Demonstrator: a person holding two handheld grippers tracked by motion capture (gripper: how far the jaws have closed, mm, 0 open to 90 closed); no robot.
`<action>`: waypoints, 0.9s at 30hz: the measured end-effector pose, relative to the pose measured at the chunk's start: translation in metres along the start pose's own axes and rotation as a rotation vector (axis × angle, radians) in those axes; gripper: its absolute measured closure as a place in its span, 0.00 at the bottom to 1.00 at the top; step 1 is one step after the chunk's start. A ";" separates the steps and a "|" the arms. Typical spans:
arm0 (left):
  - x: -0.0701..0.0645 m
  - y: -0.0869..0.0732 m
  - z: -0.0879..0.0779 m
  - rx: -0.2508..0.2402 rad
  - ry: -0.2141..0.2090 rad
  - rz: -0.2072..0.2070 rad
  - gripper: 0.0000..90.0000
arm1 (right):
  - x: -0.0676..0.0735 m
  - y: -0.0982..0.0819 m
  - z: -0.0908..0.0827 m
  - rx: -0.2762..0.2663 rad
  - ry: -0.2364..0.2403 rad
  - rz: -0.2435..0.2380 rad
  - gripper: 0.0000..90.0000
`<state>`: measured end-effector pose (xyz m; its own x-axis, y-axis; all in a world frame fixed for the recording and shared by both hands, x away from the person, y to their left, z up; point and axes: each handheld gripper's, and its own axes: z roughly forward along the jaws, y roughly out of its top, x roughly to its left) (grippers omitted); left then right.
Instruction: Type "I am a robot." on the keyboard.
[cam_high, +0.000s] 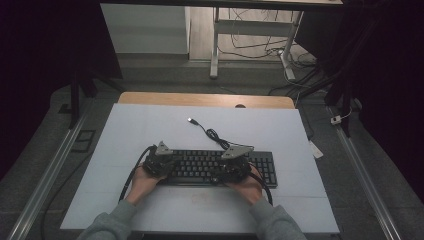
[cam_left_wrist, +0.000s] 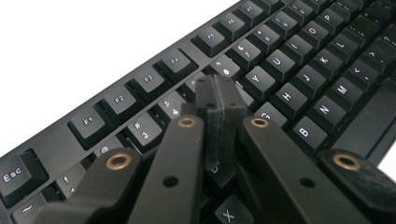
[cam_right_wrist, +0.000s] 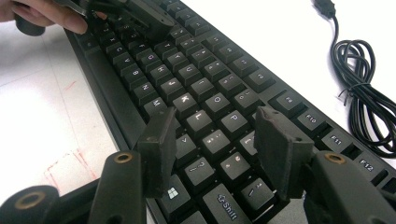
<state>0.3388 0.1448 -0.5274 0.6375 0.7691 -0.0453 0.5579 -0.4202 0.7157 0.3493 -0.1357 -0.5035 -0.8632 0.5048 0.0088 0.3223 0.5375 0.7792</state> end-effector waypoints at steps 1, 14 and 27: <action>0.000 0.000 0.000 0.001 0.004 0.002 0.99 | 0.000 0.000 0.000 0.000 0.000 0.000 0.54; 0.001 -0.001 -0.032 -0.096 -0.048 -0.030 0.95 | -0.002 0.000 -0.004 -0.008 -0.008 0.000 0.54; 0.004 -0.015 -0.054 -0.092 -0.081 -0.068 0.51 | -0.006 -0.005 -0.010 -0.015 -0.015 0.013 0.54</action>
<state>0.3043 0.1800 -0.5002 0.6432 0.7510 -0.1494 0.5525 -0.3200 0.7696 0.3486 -0.1479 -0.5006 -0.8529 0.5219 0.0090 0.3273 0.5213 0.7881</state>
